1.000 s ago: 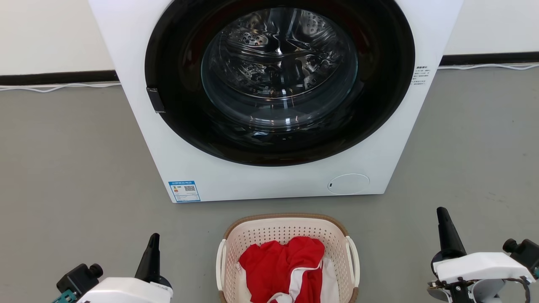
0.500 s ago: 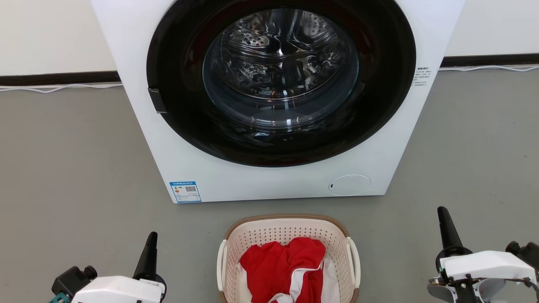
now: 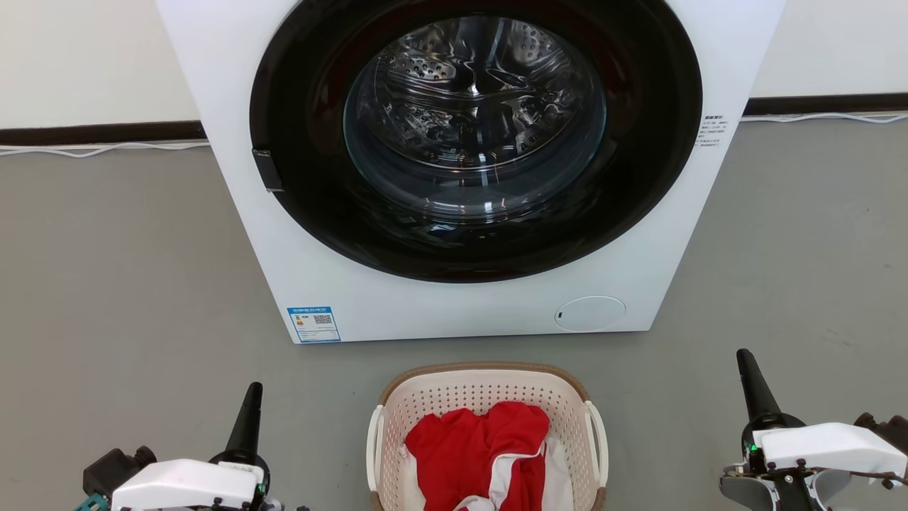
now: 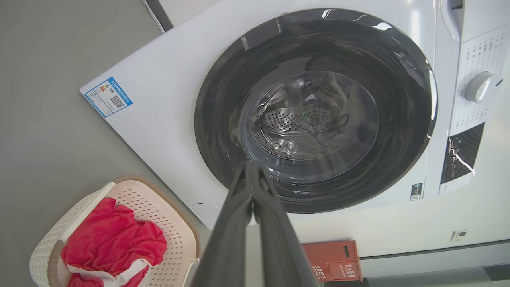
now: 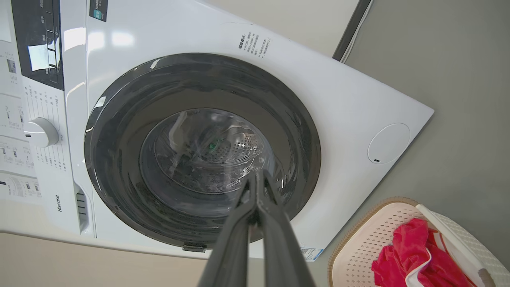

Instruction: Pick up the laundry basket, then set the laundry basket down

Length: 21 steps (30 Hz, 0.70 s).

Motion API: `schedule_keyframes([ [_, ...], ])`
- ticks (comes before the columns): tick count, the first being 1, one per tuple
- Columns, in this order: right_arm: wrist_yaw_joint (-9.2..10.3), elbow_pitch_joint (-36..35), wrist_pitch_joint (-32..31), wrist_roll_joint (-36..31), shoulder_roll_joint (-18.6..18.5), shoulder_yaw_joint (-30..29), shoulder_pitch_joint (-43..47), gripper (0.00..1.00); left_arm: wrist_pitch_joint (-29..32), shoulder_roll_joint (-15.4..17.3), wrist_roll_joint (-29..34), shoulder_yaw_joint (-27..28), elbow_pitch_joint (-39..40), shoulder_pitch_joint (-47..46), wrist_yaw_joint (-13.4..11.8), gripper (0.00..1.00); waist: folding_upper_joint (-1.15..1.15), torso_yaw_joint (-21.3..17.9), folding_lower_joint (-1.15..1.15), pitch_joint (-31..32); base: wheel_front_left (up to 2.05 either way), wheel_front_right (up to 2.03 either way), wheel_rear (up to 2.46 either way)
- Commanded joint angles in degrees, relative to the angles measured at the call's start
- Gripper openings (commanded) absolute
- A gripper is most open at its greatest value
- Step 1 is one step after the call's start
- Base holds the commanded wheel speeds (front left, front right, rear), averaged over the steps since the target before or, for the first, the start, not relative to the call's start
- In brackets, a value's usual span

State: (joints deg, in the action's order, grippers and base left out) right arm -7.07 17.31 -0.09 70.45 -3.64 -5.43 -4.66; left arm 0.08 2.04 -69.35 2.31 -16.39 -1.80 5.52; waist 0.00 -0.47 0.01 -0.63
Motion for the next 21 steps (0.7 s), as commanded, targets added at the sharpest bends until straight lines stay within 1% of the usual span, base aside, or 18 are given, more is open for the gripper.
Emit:
schedule_keyframes([
  [1,-0.30,-1.9,-0.7,1.7,-0.3,0.6,-1.5,0.00,0.6,0.6,-1.9,1.6,1.8,-3.0,0.6,0.00,0.00,0.0,-0.01,0.0,0.00,0.00,0.00],
  [21,-0.37,-2.7,-4.0,13.4,0.3,-0.4,-1.5,0.00,4.0,0.8,-14.1,3.1,2.1,-3.8,1.4,0.00,0.00,0.3,-0.01,0.3,0.00,0.00,0.00],
])
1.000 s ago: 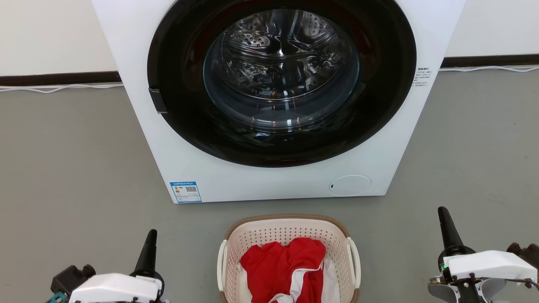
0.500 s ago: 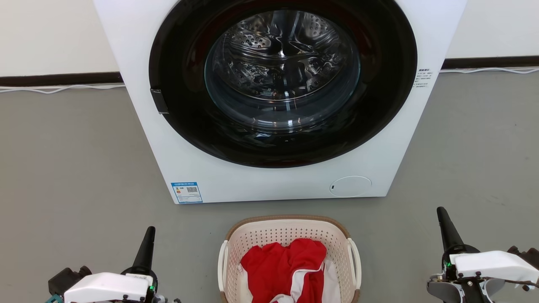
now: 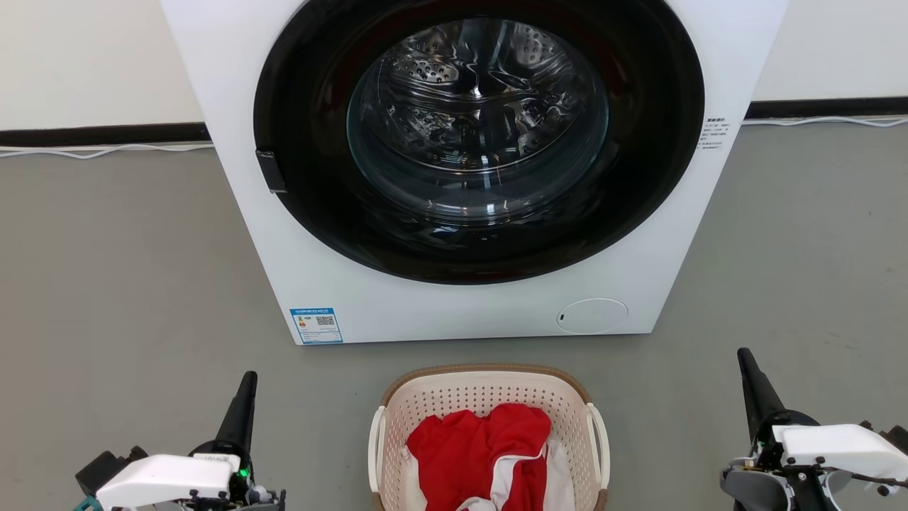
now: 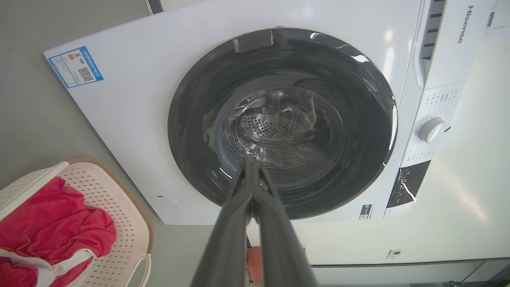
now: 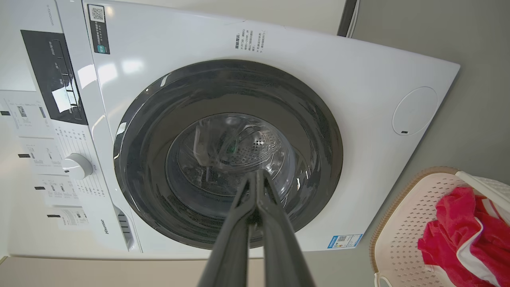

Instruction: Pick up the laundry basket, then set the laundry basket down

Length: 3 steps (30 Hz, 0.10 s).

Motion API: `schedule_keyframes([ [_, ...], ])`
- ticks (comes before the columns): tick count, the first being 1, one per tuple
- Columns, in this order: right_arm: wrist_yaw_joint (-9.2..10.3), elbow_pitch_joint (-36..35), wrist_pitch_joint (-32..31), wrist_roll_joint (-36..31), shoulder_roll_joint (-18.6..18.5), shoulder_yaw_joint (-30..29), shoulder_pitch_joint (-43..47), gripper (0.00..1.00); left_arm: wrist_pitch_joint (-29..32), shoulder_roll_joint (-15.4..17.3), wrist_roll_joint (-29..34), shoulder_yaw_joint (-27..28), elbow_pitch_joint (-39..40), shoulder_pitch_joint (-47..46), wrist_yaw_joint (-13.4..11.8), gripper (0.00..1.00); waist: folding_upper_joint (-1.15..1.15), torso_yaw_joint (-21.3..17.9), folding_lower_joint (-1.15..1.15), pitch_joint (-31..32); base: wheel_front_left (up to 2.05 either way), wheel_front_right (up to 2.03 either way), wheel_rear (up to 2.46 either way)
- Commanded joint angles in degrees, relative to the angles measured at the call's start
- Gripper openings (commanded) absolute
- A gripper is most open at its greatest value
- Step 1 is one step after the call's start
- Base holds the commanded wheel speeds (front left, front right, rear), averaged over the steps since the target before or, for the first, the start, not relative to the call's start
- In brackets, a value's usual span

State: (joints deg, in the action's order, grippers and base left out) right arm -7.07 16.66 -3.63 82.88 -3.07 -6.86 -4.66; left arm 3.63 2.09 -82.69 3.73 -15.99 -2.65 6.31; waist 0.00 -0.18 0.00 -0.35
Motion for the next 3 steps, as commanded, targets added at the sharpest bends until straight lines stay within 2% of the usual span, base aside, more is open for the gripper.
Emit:
schedule_keyframes([
  [1,-0.37,-2.1,-0.7,1.5,-0.2,1.0,-1.5,0.00,0.6,0.7,-1.4,1.8,1.7,-3.0,0.7,0.00,0.00,0.0,0.00,0.0,0.00,0.00,0.00],
  [3,-0.38,-2.2,-1.0,2.7,-0.1,0.9,-1.5,0.00,1.0,0.7,-2.6,1.9,1.7,-3.1,0.7,0.00,0.00,0.0,0.00,0.0,0.00,0.00,0.00],
])
